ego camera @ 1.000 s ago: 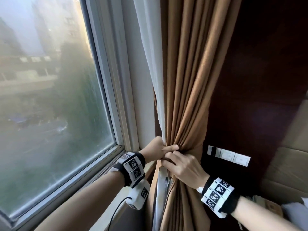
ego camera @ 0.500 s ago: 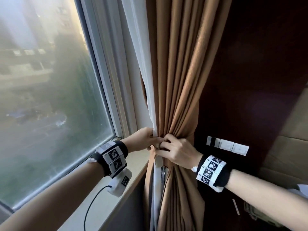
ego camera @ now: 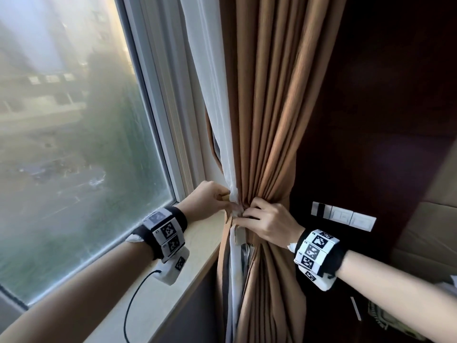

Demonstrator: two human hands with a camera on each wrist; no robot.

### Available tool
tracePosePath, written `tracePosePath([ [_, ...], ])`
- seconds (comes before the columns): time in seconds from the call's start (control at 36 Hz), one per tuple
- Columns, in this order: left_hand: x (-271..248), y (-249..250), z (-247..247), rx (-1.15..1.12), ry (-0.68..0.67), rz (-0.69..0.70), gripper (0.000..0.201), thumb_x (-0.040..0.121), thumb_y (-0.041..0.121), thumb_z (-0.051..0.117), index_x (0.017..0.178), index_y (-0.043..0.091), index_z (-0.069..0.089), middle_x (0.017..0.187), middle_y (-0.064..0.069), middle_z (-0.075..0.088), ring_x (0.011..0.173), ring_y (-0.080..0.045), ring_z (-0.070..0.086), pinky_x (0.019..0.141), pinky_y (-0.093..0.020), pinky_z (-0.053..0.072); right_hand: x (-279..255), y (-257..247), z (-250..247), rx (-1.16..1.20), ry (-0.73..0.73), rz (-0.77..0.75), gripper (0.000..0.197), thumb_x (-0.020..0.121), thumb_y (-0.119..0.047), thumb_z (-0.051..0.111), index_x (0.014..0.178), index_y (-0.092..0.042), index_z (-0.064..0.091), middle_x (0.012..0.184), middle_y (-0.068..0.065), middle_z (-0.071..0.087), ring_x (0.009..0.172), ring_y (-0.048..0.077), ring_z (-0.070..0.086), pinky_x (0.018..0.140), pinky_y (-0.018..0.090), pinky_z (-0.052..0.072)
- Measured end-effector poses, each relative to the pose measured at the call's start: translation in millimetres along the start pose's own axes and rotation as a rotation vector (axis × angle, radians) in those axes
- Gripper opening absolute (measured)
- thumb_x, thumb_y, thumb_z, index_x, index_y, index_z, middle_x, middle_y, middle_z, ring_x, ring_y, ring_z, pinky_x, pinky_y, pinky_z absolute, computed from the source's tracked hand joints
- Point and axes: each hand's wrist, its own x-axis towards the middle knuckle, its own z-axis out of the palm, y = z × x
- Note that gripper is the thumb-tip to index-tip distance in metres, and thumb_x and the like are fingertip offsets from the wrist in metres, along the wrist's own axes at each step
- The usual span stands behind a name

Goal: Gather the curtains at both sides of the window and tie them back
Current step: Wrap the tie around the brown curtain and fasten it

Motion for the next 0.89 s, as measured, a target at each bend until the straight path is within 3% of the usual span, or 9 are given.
tracePosePath([
  [0.11, 0.3, 2.7, -4.2, 0.12, -0.077, 0.031, 0.035, 0.08, 0.034, 0.075, 0.067, 0.004, 0.062, 0.065, -0.008, 0.061, 0.062, -0.02, 0.054, 0.062, -0.026, 0.047, 6.1, -1.0, 0.2, -0.032, -0.033, 0.063, 0.019, 0.093, -0.017, 0.056, 0.094, -0.025, 0.074, 0.075, -0.006, 0.065, 0.079, 0.018, 0.053, 0.046, 0.029, 0.048],
  [0.25, -0.5, 3.4, -9.4, 0.188, -0.127, 0.052, 0.021, 0.082, 0.032, 0.073, 0.076, 0.011, 0.07, 0.07, -0.001, 0.066, 0.067, -0.015, 0.061, 0.065, -0.02, 0.05, 22.7, -7.3, 3.1, -0.128, -0.161, 0.172, 0.013, 0.079, -0.012, 0.065, 0.079, -0.023, 0.071, 0.067, -0.005, 0.06, 0.075, 0.017, 0.058, 0.038, 0.024, 0.043],
  [0.33, -3.4, 5.6, -9.4, 0.271, -0.143, 0.086, 0.025, 0.086, 0.033, 0.069, 0.082, 0.009, 0.071, 0.071, -0.005, 0.067, 0.066, -0.02, 0.061, 0.062, -0.025, 0.049, 33.9, -8.7, 5.0, -0.172, -0.295, 0.247, 0.012, 0.071, -0.013, 0.073, 0.067, -0.022, 0.067, 0.063, -0.004, 0.057, 0.07, 0.018, 0.059, 0.038, 0.023, 0.036],
  [0.42, -8.1, 10.2, -4.7, 0.281, -0.169, 0.126, 0.023, 0.089, 0.024, 0.065, 0.079, 0.004, 0.069, 0.07, -0.009, 0.065, 0.064, -0.022, 0.057, 0.056, -0.018, 0.041, 48.0, -9.3, 6.6, -0.176, -0.413, 0.303, 0.012, 0.06, -0.012, 0.073, 0.058, -0.019, 0.064, 0.058, -0.004, 0.056, 0.063, 0.018, 0.058, 0.041, 0.022, 0.026],
  [0.53, -8.1, 6.6, 0.9, 0.16, -0.199, 0.042, 0.028, 0.089, 0.027, 0.065, 0.07, 0.007, 0.064, 0.061, -0.005, 0.058, 0.052, -0.01, 0.044, 0.049, -0.013, 0.032, 64.8, -9.5, 3.7, -0.088, -0.516, 0.402, 0.01, 0.06, -0.018, 0.076, 0.06, -0.014, 0.066, 0.061, 0.0, 0.062, 0.065, 0.022, 0.062, 0.044, 0.023, 0.032],
  [0.58, -6.8, 1.9, 7.1, 0.102, -0.167, -0.05, 0.033, 0.089, 0.026, 0.063, 0.062, 0.01, 0.055, 0.055, 0.001, 0.049, 0.047, -0.008, 0.04, 0.048, -0.018, 0.031, 76.6, -8.4, -3.3, -0.007, -0.546, 0.479, 0.006, 0.072, -0.016, 0.067, 0.07, -0.011, 0.069, 0.075, 0.007, 0.069, 0.077, 0.03, 0.066, 0.055, 0.03, 0.044],
  [0.67, -8.6, -0.7, 27.3, 0.058, -0.072, -0.161, 0.027, 0.084, 0.017, 0.059, 0.06, 0.006, 0.052, 0.056, -0.002, 0.052, 0.048, -0.01, 0.044, 0.05, -0.025, 0.035, 90.2, -3.6, -10.4, 0.1, -0.574, 0.629, 0.015, 0.077, -0.013, 0.055, 0.081, -0.011, 0.07, 0.09, 0.013, 0.07, 0.09, 0.036, 0.064, 0.071, 0.033, 0.047],
  [0.81, -6.4, 1.5, 58.3, -0.073, 0.135, -0.298, 0.025, 0.078, 0.018, 0.061, 0.062, -0.001, 0.056, 0.059, -0.013, 0.061, 0.054, -0.024, 0.053, 0.047, -0.034, 0.04, 95.0, 1.4, -6.9, 0.2, -0.559, 0.747, 0.02, 0.075, -0.008, 0.054, 0.077, -0.014, 0.073, 0.087, 0.008, 0.071, 0.09, 0.034, 0.063, 0.077, 0.029, 0.046],
  [0.89, -3.2, 8.2, 74.0, -0.169, 0.276, -0.367, 0.024, 0.074, 0.017, 0.062, 0.06, 0.0, 0.054, 0.058, -0.01, 0.059, 0.059, -0.03, 0.057, 0.05, -0.032, 0.038, 95.5, 1.9, -0.8, 0.209, -0.548, 0.787, 0.019, 0.073, -0.004, 0.054, 0.069, -0.014, 0.07, 0.08, 0.007, 0.071, 0.085, 0.034, 0.063, 0.076, 0.029, 0.046],
])
